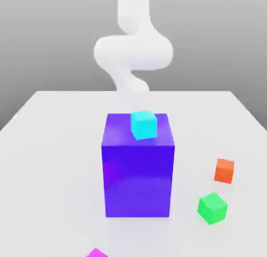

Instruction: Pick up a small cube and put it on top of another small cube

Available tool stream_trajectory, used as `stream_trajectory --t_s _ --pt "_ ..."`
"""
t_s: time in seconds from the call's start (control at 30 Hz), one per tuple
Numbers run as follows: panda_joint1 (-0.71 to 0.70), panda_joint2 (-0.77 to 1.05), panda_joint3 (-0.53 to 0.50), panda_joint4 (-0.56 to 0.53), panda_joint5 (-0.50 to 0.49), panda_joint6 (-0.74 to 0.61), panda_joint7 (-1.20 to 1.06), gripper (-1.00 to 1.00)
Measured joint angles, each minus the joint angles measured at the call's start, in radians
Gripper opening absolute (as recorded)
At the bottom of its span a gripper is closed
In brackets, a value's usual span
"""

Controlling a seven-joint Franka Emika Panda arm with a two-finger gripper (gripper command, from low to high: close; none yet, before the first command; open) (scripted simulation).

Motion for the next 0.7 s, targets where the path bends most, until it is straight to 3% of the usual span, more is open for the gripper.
stream_trajectory --t_s 0.7 --pt "-0.138 0.767 0.038 0.035 -0.072 0.212 0.361 0.00"
